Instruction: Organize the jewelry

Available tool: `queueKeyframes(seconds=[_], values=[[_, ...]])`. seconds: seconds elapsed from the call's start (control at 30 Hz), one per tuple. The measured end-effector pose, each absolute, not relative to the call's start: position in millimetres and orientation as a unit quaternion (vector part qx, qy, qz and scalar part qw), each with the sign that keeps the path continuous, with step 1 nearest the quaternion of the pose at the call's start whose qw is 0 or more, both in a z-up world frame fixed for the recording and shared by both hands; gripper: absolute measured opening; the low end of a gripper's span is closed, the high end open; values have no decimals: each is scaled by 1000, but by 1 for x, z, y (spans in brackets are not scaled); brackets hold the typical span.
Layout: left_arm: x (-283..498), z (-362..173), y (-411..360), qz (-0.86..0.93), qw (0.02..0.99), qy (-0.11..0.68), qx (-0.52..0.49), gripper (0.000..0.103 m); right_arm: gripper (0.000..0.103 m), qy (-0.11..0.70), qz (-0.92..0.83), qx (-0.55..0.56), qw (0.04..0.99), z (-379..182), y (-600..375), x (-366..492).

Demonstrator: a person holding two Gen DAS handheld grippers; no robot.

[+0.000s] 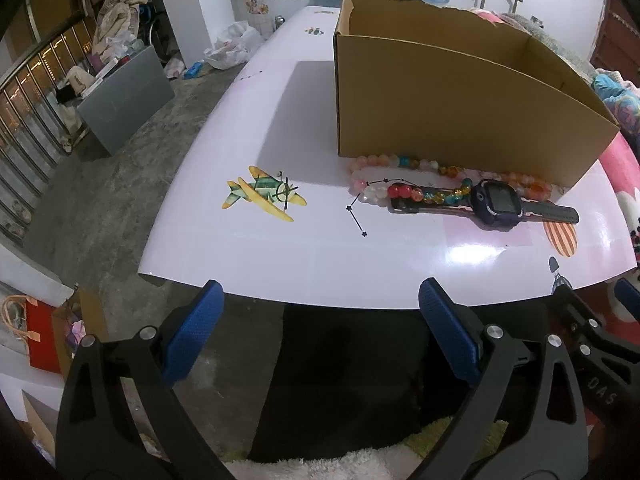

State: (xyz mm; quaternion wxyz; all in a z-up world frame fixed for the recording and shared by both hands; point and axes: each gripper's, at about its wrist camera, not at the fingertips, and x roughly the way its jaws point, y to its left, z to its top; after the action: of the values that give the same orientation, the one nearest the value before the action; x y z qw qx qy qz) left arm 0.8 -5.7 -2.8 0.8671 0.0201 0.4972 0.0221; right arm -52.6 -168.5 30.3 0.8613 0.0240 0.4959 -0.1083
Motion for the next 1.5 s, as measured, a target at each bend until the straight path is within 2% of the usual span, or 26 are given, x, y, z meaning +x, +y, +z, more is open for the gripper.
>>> queueKeyframes(seconds=[0.37, 0.57, 1.2, 1.5], values=[[18, 0, -5, 22, 866, 498, 30, 94, 97, 502, -87, 25, 860, 33, -171, -32], [33, 9, -1, 9, 871, 490, 28, 94, 97, 476, -47, 75, 875, 46, -193, -21], [128, 3, -3, 10, 867, 498, 31, 95, 97, 463, 1, 149, 874, 59, -242, 69], [165, -3, -2, 2, 869, 494, 34, 95, 97, 452, -9, 120, 884, 63, -246, 108]])
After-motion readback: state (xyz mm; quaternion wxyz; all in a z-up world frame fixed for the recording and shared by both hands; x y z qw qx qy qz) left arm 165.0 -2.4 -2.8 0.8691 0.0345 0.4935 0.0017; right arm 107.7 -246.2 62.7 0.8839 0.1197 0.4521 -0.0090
